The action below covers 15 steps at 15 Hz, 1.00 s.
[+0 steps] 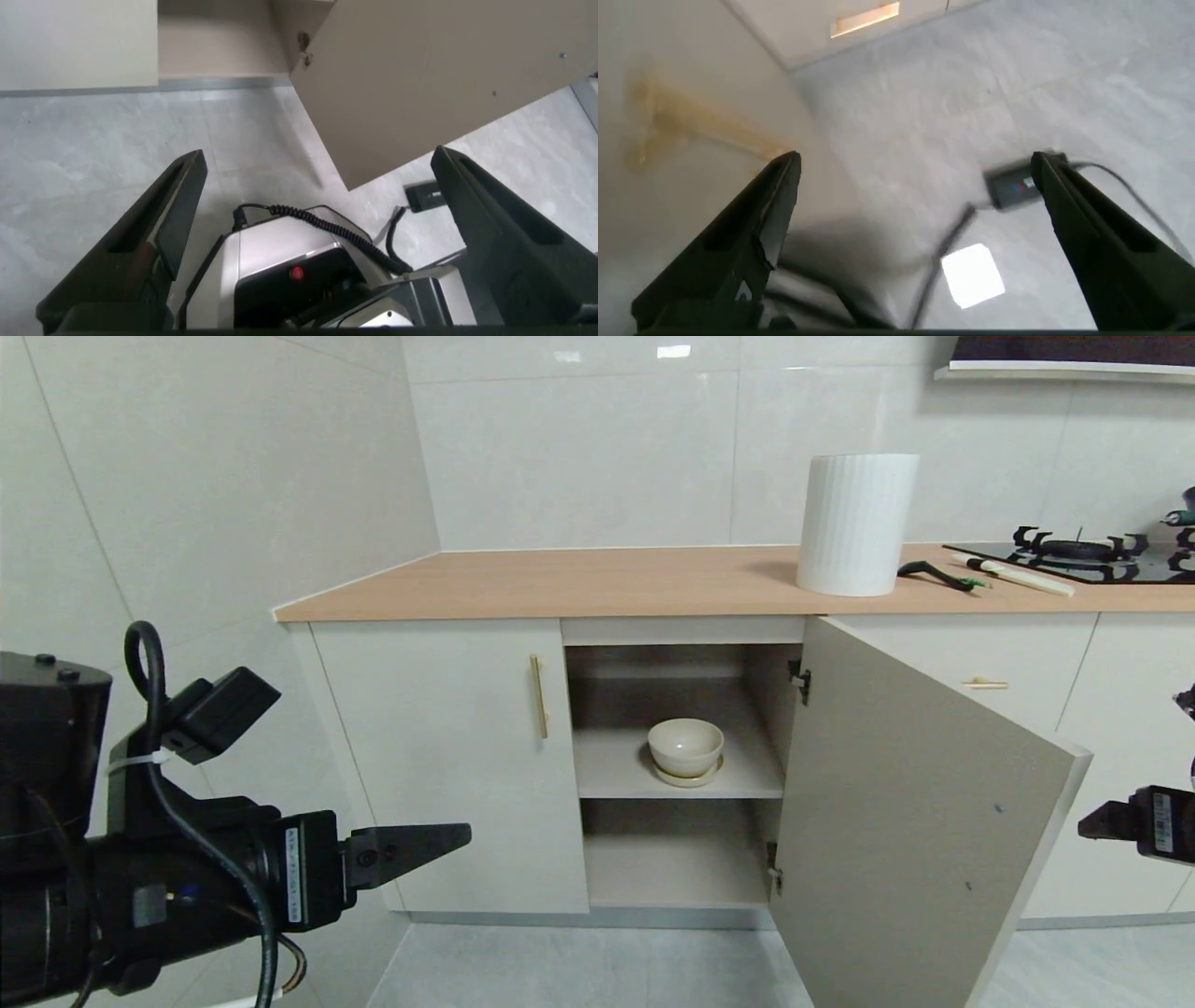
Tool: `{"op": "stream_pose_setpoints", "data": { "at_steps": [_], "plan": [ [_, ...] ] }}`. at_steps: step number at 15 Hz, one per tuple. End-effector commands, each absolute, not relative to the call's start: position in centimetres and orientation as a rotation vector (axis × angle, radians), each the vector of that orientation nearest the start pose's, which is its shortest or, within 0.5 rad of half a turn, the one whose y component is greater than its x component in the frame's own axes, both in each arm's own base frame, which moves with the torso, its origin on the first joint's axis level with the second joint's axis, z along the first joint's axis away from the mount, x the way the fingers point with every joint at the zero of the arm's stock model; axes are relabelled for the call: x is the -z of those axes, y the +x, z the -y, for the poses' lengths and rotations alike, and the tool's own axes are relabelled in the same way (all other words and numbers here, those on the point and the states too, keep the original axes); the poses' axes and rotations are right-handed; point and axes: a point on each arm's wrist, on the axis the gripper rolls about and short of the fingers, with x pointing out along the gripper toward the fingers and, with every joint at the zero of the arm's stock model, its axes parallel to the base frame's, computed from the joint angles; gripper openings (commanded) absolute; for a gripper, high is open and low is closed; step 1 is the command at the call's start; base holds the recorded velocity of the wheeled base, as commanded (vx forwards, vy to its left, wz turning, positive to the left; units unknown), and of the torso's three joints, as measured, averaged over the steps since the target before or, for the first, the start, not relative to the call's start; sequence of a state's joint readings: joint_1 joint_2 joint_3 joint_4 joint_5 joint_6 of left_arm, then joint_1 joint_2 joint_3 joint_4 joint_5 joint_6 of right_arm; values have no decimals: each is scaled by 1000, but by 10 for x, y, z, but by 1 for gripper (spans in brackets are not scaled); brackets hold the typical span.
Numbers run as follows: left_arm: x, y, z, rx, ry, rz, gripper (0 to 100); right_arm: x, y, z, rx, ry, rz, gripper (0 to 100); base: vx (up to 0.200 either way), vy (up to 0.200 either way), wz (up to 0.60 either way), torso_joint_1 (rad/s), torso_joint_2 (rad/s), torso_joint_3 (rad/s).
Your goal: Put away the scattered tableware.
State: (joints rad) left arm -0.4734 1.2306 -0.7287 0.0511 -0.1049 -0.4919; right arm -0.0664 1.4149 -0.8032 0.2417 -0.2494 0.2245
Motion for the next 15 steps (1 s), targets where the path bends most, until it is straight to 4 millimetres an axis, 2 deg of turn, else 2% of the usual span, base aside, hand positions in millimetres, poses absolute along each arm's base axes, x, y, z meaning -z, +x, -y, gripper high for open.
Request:
{"op": "stream_pose_setpoints", "data": {
  "at_steps": [1,4,10,12,14,15],
  "plan": [
    [-211,156,83,415,-364,-677,100,-168,219,21,403,154,-841,100,0,0,0,0,0,0],
    [-211,156,83,416,-364,-675,100,-162,225,19,401,172,-836,100,0,0,0,0,0,0],
    [-213,156,82,416,-367,-669,100,-156,231,-7,323,187,-830,100,0,0,0,0,0,0],
    [-213,156,82,416,-367,-668,100,-156,230,-17,284,171,-834,100,0,0,0,0,0,0],
    [-213,156,83,414,-368,-668,100,-154,231,-40,162,154,-856,100,0,0,0,0,0,0],
    [-213,156,83,413,-368,-667,100,-154,231,-45,129,149,-863,100,0,0,0,0,0,0]
  ]
}}
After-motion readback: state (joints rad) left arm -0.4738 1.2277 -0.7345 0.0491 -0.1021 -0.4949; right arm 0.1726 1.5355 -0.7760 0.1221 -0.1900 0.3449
